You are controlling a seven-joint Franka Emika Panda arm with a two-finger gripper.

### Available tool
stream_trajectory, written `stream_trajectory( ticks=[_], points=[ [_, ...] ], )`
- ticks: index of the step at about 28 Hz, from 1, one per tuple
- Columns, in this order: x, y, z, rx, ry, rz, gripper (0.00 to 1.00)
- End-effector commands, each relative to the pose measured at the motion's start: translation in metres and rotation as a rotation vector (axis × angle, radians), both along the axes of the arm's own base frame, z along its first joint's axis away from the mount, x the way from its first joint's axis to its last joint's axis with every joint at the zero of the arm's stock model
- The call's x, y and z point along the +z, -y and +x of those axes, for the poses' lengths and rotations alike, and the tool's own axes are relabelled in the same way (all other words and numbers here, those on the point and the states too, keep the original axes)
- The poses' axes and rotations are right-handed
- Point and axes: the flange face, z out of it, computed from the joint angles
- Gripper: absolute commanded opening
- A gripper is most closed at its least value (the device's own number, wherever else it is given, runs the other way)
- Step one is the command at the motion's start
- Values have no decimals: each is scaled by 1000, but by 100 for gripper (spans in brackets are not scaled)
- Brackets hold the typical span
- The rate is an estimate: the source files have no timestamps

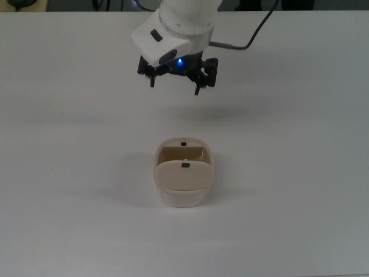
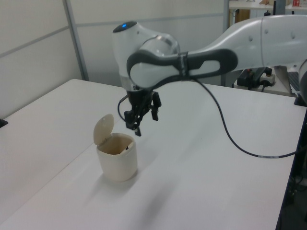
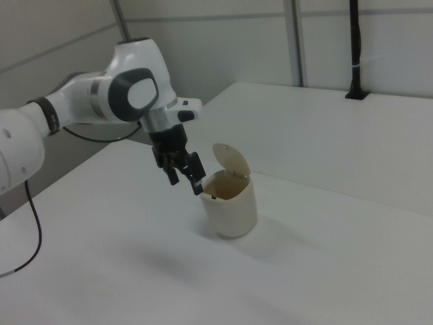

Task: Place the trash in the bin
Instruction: 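Open the gripper to release the ball and raise it away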

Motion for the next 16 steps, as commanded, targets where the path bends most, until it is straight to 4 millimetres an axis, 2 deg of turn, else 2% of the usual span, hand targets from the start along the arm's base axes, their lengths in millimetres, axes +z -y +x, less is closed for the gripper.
stream_trajectory(
  ticks=[1,8,9,16],
  points=[
    [26,21,-35,45,-38,35,100],
    [40,64,-63,72,-77,50,100],
    [41,76,-69,74,-81,56,100],
    [42,115,-75,67,-84,77,100]
  ],
)
